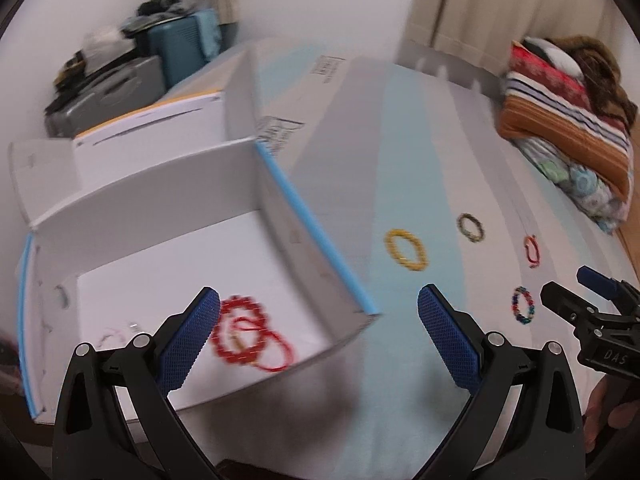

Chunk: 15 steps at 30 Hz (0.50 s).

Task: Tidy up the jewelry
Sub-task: 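Move both tools to the yellow and multicolour bracelets on the bed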

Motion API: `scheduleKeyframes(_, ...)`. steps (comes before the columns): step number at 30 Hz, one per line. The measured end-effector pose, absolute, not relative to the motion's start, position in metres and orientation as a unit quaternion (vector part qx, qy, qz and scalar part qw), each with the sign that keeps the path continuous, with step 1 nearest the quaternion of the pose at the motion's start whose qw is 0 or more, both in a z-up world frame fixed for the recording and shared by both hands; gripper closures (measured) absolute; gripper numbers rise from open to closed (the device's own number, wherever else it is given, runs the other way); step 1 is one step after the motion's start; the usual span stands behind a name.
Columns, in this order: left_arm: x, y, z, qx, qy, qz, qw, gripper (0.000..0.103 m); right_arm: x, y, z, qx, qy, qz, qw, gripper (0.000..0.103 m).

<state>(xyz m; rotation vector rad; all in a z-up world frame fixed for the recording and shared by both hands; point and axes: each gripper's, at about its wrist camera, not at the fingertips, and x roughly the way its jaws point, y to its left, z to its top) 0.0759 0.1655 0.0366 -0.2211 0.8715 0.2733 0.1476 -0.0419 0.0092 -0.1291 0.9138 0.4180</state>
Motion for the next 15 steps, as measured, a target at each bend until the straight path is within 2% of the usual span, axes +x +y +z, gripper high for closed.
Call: scheduleKeyframes(15, 0.181, 0.072, -0.004, -0.062, 0.449, 0.066, 0.889, 0.006, 0.191, -0.149, -0.04, -0.035, 0.472, 0.126, 0.872, 0.007)
